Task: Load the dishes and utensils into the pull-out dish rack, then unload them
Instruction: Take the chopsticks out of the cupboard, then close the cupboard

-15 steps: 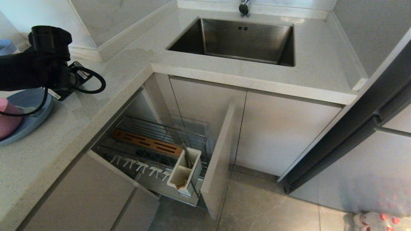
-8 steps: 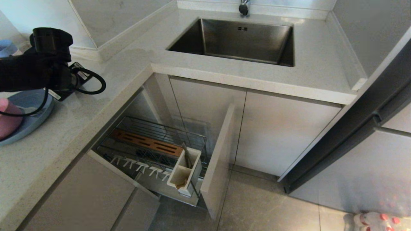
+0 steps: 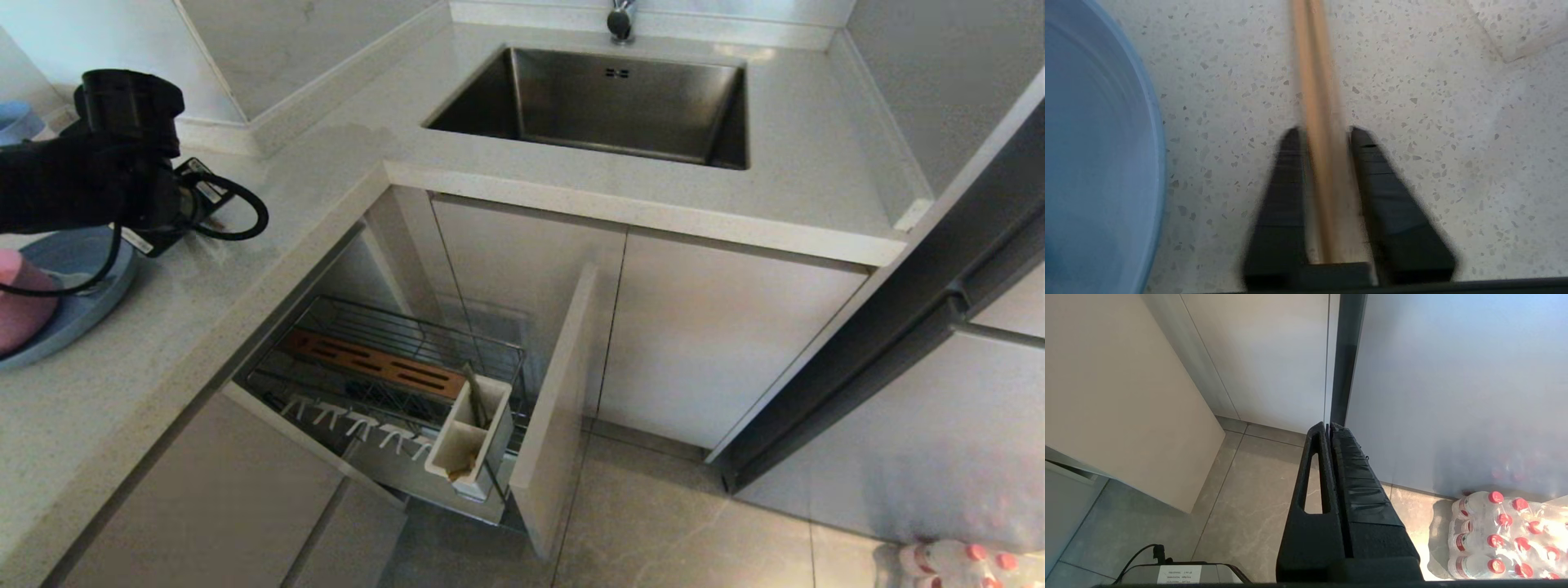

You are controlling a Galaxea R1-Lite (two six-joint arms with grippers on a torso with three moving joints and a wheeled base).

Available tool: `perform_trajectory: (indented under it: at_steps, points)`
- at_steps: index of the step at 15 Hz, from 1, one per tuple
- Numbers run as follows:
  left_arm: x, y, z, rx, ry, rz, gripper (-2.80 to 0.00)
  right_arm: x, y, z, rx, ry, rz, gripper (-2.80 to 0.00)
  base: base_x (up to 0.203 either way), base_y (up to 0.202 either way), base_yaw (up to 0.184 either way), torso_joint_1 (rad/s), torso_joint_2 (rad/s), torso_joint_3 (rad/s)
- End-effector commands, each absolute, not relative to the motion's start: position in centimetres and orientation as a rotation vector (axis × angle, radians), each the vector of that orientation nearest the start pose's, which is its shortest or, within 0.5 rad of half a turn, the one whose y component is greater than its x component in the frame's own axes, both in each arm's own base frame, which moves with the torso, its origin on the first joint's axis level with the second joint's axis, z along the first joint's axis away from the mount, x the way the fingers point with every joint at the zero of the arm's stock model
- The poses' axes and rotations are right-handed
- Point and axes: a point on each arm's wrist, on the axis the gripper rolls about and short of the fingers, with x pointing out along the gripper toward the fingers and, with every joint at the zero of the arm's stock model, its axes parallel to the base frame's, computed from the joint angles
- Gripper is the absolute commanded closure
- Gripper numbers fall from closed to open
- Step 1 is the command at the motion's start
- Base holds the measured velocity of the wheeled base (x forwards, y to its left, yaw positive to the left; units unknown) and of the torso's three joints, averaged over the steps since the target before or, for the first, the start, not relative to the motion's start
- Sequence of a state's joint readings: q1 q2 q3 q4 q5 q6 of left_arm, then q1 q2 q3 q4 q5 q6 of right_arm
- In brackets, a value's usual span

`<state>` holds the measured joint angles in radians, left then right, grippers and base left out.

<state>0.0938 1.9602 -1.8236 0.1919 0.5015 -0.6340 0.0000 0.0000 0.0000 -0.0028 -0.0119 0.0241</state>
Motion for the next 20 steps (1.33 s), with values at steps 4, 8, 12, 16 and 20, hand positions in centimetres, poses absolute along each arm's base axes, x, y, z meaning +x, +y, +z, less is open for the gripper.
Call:
perform_trajectory:
  at_steps: [4,8,12,16,20]
  points:
    - [38.6,5.2,30.0,-0.547,0.113,0.685,-2.8,-2.3,0.0,7.6,0.025,-0.002,-0.012,0.0,0.0,0.0,0.0,0.0,0.0,0.0]
    - [37.0,5.3,32.1,-0.559,0.06,0.674,-2.8,-2.3,0.0,7.6,0.025,-0.002,-0.012,0.0,0.0,0.0,0.0,0.0,0.0,0.0]
    - [33.9,4.9,34.9,-0.574,-0.004,0.649,-2.8,-2.3,0.0,7.6,0.025,-0.002,-0.012,0.0,0.0,0.0,0.0,0.0,0.0,0.0]
    - [30.2,4.4,37.6,-0.592,-0.073,0.611,-2.8,-2.3,0.0,7.6,0.025,-0.002,-0.012,0.0,0.0,0.0,0.0,0.0,0.0,0.0]
    - [26.9,3.8,39.4,-0.591,-0.125,0.581,0.0,-2.3,0.0,7.6,0.025,-0.003,-0.012,0.0,0.0,0.0,0.0,0.0,0.0,0.0]
